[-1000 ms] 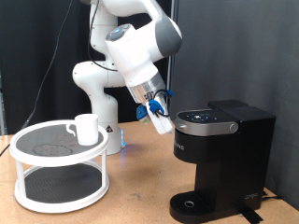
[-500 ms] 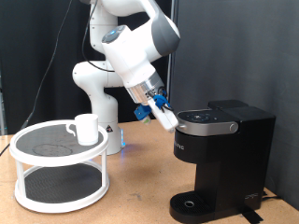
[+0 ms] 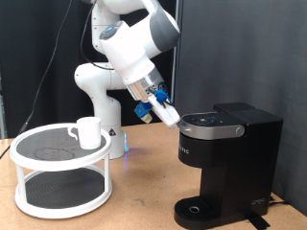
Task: Make a cup of coffee with the keurig machine
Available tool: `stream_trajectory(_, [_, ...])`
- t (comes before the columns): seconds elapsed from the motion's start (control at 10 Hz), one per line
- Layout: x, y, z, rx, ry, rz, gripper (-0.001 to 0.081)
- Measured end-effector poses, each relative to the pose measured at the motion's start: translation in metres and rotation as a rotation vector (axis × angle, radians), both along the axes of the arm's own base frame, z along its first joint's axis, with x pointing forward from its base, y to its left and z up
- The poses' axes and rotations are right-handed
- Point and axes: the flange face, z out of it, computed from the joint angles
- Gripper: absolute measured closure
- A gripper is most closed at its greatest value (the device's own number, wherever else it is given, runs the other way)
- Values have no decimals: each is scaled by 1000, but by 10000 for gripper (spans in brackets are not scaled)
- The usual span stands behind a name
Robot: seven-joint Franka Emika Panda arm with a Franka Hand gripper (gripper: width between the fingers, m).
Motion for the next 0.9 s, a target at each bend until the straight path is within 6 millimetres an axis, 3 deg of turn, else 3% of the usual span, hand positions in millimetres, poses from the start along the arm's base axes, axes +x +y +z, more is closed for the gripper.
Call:
stream_trajectory(0.5, [-15,17,27,64,-34,37,806])
stream_trajectory(0.9, [-16,29,23,21,-5,-3,806])
